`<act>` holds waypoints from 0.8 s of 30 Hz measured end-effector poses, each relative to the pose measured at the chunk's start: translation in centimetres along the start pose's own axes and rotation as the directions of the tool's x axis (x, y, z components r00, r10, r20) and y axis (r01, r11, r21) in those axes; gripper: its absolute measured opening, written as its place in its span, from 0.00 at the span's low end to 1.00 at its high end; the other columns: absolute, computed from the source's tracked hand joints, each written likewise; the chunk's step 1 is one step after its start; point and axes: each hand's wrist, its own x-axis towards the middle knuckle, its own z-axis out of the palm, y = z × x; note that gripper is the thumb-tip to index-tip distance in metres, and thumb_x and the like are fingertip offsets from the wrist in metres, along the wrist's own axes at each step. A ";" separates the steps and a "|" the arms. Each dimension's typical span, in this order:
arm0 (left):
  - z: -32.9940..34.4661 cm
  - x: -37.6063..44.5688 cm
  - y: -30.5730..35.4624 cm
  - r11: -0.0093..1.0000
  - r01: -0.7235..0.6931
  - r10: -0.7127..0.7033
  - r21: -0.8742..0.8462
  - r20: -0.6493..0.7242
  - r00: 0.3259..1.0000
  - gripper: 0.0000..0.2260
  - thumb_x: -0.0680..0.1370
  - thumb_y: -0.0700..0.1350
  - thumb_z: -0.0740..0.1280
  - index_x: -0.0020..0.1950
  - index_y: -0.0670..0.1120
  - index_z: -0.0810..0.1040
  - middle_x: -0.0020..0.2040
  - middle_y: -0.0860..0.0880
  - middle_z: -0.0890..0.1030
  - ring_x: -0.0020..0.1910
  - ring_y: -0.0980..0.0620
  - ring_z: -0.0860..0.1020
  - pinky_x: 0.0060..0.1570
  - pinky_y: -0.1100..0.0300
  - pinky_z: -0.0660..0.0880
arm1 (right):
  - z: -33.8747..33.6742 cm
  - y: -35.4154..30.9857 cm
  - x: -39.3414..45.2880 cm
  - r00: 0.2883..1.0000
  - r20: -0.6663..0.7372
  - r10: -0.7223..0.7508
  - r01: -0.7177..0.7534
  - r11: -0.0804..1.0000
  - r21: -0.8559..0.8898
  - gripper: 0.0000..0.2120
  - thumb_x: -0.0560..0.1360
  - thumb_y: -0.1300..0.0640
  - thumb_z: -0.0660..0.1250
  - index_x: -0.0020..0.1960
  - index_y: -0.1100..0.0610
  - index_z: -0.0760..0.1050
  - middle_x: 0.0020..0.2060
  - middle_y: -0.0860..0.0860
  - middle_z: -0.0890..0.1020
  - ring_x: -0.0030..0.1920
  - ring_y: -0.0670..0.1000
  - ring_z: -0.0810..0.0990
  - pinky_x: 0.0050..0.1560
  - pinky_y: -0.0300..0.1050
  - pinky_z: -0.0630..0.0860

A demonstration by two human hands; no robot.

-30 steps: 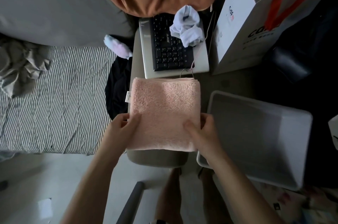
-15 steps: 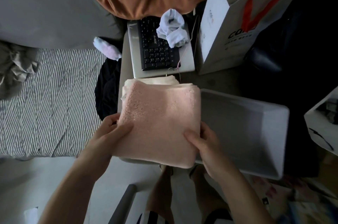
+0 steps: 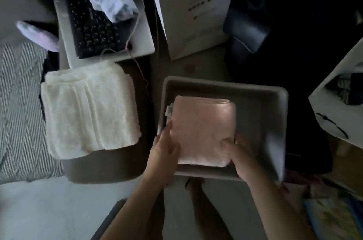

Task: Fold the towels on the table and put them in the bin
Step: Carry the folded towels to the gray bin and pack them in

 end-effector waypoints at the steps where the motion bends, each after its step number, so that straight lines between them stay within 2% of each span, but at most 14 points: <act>1: 1.0 0.4 -0.8 0.993 0.003 0.000 0.114 -0.026 1.000 0.29 0.81 0.40 0.61 0.80 0.56 0.57 0.75 0.48 0.65 0.71 0.45 0.70 0.61 0.56 0.71 | 0.4 0.7 1.3 0.999 0.044 0.027 -0.024 0.997 -0.071 0.08 0.70 0.53 0.67 0.49 0.46 0.76 0.45 0.45 0.82 0.47 0.48 0.81 0.40 0.44 0.74; 2: 1.9 0.3 -1.3 0.973 -0.001 0.010 0.232 -0.035 0.999 0.30 0.80 0.39 0.61 0.80 0.54 0.56 0.78 0.48 0.61 0.73 0.44 0.66 0.62 0.55 0.71 | 0.9 1.3 2.4 0.996 0.076 0.048 -0.037 0.989 -0.141 0.08 0.73 0.52 0.67 0.51 0.46 0.74 0.47 0.45 0.81 0.47 0.46 0.79 0.40 0.43 0.73; 4: 3.7 -0.7 -1.5 0.910 -0.032 0.035 0.414 0.001 0.999 0.32 0.79 0.42 0.61 0.81 0.57 0.54 0.80 0.50 0.56 0.76 0.46 0.59 0.68 0.50 0.69 | 1.8 2.6 3.6 0.997 0.054 0.050 -0.039 0.980 -0.195 0.09 0.78 0.51 0.64 0.57 0.51 0.71 0.47 0.46 0.78 0.46 0.46 0.77 0.43 0.45 0.71; 7: 5.4 -0.7 -1.2 0.863 -0.087 0.042 0.498 0.101 0.994 0.30 0.81 0.48 0.60 0.79 0.62 0.51 0.81 0.55 0.52 0.78 0.49 0.54 0.71 0.48 0.68 | 2.6 3.0 4.1 0.998 -0.052 -0.037 0.029 0.989 -0.142 0.08 0.81 0.51 0.60 0.57 0.55 0.69 0.44 0.48 0.76 0.44 0.48 0.76 0.42 0.46 0.72; 9: 5.4 1.0 -0.8 0.842 -0.094 0.020 0.531 0.143 0.990 0.31 0.81 0.48 0.60 0.80 0.62 0.50 0.82 0.56 0.48 0.80 0.48 0.51 0.72 0.48 0.65 | 3.0 2.6 4.7 0.997 -0.056 -0.044 0.035 0.989 -0.141 0.09 0.82 0.51 0.58 0.55 0.56 0.70 0.45 0.53 0.77 0.44 0.51 0.77 0.45 0.49 0.75; 13: 4.5 3.9 -0.9 0.767 -0.085 -0.026 0.636 0.163 0.986 0.30 0.81 0.48 0.61 0.80 0.58 0.52 0.81 0.53 0.48 0.77 0.45 0.55 0.68 0.48 0.68 | 2.9 2.7 5.4 1.000 -0.008 -0.004 0.003 0.982 -0.189 0.09 0.80 0.52 0.58 0.54 0.58 0.70 0.44 0.55 0.78 0.43 0.54 0.77 0.45 0.52 0.74; 16: 4.2 4.4 -1.0 0.717 -0.115 -0.020 0.687 0.185 0.983 0.25 0.80 0.49 0.61 0.76 0.57 0.58 0.77 0.51 0.55 0.69 0.44 0.64 0.59 0.50 0.73 | 2.3 3.0 5.7 0.999 0.029 0.044 -0.037 0.978 -0.208 0.08 0.78 0.51 0.60 0.50 0.56 0.71 0.45 0.55 0.79 0.42 0.54 0.79 0.42 0.50 0.75; 18: 4.1 4.3 -1.1 0.717 -0.120 -0.013 0.687 0.186 0.982 0.23 0.79 0.51 0.61 0.73 0.56 0.60 0.74 0.50 0.57 0.65 0.45 0.66 0.56 0.51 0.73 | 2.3 2.8 6.1 0.998 0.020 0.052 -0.047 0.981 -0.189 0.09 0.77 0.51 0.62 0.51 0.57 0.73 0.45 0.56 0.81 0.43 0.55 0.80 0.41 0.51 0.76; 21: 4.2 4.4 -2.0 0.680 -0.120 -0.054 0.723 0.213 0.976 0.27 0.79 0.53 0.62 0.76 0.55 0.56 0.77 0.50 0.52 0.70 0.43 0.64 0.62 0.50 0.71 | 3.6 2.8 6.7 0.999 -0.054 0.005 -0.013 0.991 -0.136 0.08 0.75 0.54 0.64 0.51 0.56 0.72 0.44 0.55 0.80 0.39 0.51 0.80 0.35 0.47 0.75; 24: 4.2 4.7 -1.9 0.647 -0.100 -0.133 0.756 0.240 0.962 0.31 0.80 0.53 0.61 0.80 0.53 0.50 0.80 0.50 0.45 0.75 0.41 0.58 0.68 0.48 0.68 | 4.2 3.0 6.4 0.996 -0.090 0.024 -0.037 0.989 -0.141 0.11 0.75 0.54 0.65 0.55 0.57 0.71 0.45 0.53 0.80 0.41 0.51 0.79 0.39 0.49 0.77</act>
